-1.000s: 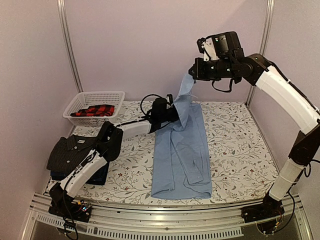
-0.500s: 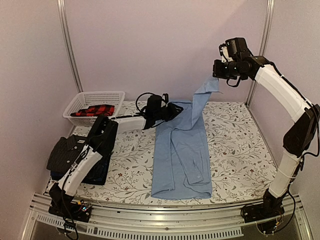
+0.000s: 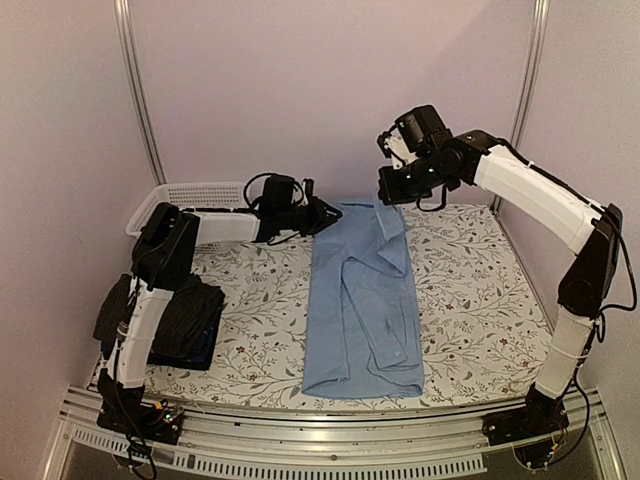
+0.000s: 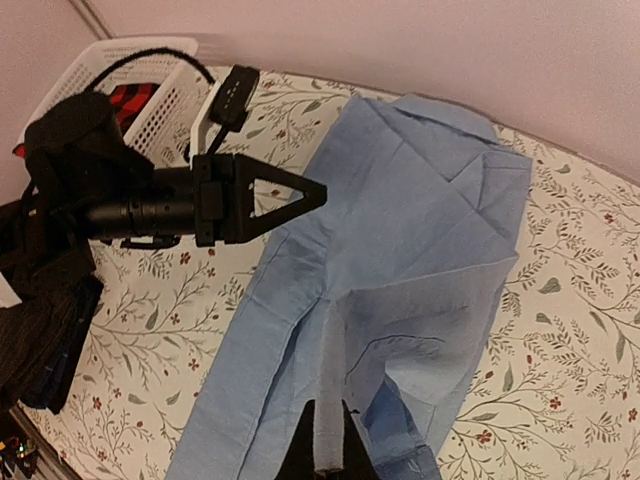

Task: Fold and stack the long sleeve shirts
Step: Fold the sleeve of the rectangle-folded shirt, then adjust the sleeve of the rectangle-folded shirt.

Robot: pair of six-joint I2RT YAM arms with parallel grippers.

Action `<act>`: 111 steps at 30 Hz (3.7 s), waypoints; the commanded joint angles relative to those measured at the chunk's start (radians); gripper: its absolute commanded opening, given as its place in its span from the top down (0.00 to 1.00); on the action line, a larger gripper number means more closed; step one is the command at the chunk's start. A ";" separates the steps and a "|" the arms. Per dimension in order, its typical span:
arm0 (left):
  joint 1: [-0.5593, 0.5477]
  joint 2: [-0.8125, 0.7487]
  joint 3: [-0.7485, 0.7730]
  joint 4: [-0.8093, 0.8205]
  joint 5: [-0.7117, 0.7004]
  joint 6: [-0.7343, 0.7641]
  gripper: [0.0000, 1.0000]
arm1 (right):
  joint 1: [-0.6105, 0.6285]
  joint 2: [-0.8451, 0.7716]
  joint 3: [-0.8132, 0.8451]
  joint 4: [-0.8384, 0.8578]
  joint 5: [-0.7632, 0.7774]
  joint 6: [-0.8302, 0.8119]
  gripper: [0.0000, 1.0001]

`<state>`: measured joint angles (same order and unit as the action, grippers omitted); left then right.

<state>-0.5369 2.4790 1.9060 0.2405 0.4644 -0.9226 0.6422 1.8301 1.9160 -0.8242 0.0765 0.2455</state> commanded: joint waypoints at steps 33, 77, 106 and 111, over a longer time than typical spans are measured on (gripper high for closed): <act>-0.057 -0.572 -0.687 -0.497 0.136 0.371 0.59 | 0.140 -0.128 -0.656 0.334 -0.146 0.209 0.47; -0.228 -0.421 -0.551 -0.726 -0.083 0.493 0.79 | -0.010 -0.288 -0.995 0.626 -0.173 0.354 0.45; -0.292 -0.509 -0.475 -0.951 0.068 0.556 1.00 | -0.075 -0.246 -0.890 0.583 -0.158 0.310 0.45; -0.303 -0.542 -0.547 -0.931 0.063 0.534 1.00 | -0.076 -0.210 -0.850 0.583 -0.142 0.291 0.44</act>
<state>-0.8230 1.9926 1.4059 -0.6758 0.5106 -0.3851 0.5690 1.5833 1.0237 -0.2348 -0.0818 0.5659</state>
